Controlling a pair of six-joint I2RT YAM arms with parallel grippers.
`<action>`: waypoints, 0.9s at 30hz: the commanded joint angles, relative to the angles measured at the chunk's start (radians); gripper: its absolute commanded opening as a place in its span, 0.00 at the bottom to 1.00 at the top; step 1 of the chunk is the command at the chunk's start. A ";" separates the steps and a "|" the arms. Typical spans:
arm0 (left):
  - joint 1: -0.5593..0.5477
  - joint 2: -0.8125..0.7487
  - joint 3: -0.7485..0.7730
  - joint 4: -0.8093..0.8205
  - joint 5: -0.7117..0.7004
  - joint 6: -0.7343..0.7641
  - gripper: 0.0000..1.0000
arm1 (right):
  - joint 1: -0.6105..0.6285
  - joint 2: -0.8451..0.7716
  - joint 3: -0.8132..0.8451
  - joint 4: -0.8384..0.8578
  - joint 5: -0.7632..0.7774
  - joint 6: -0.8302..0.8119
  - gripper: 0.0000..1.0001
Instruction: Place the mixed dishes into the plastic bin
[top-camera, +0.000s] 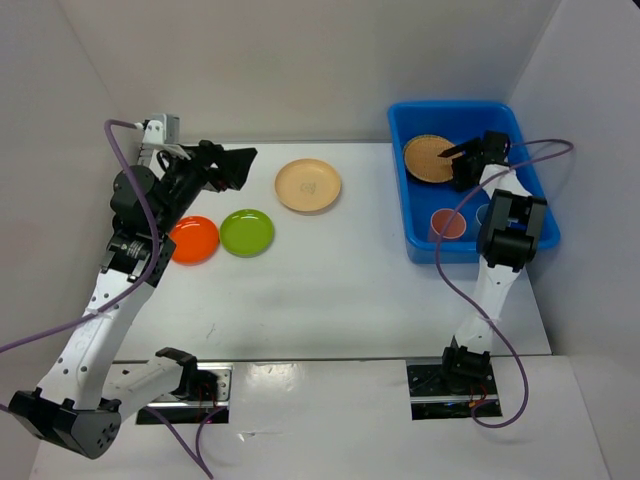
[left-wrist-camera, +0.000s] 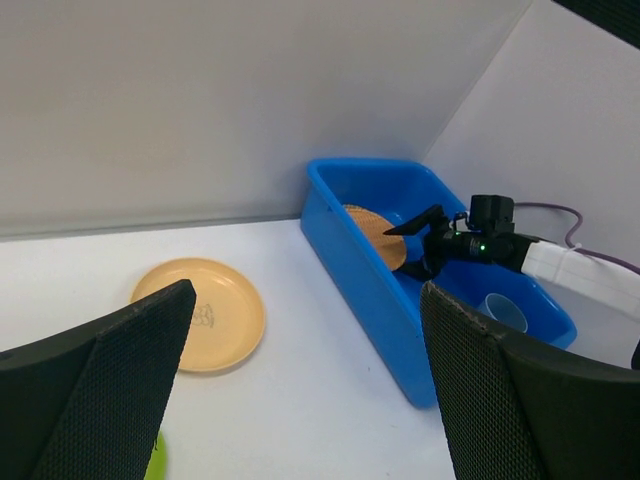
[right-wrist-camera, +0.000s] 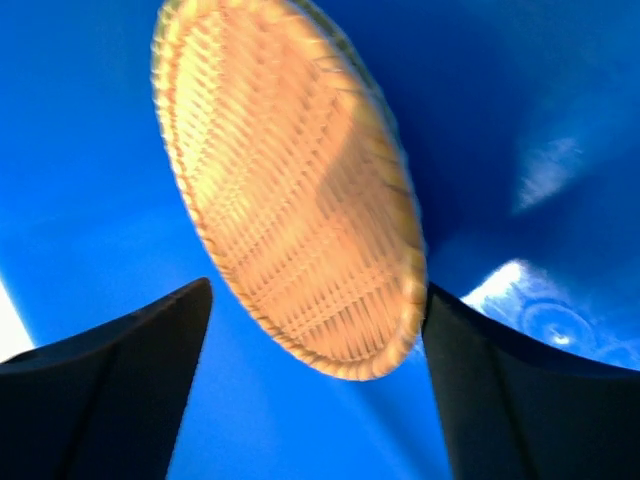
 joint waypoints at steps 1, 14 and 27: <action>-0.004 -0.005 0.021 -0.030 -0.052 -0.032 0.99 | 0.014 -0.044 0.050 -0.060 0.056 -0.014 0.89; 0.005 0.009 0.059 -0.234 -0.087 -0.153 0.99 | 0.106 -0.213 0.326 -0.354 0.264 -0.210 1.00; 0.033 -0.108 -0.013 -0.262 -0.205 -0.323 0.96 | 0.457 -0.264 0.636 -0.550 0.100 -0.436 1.00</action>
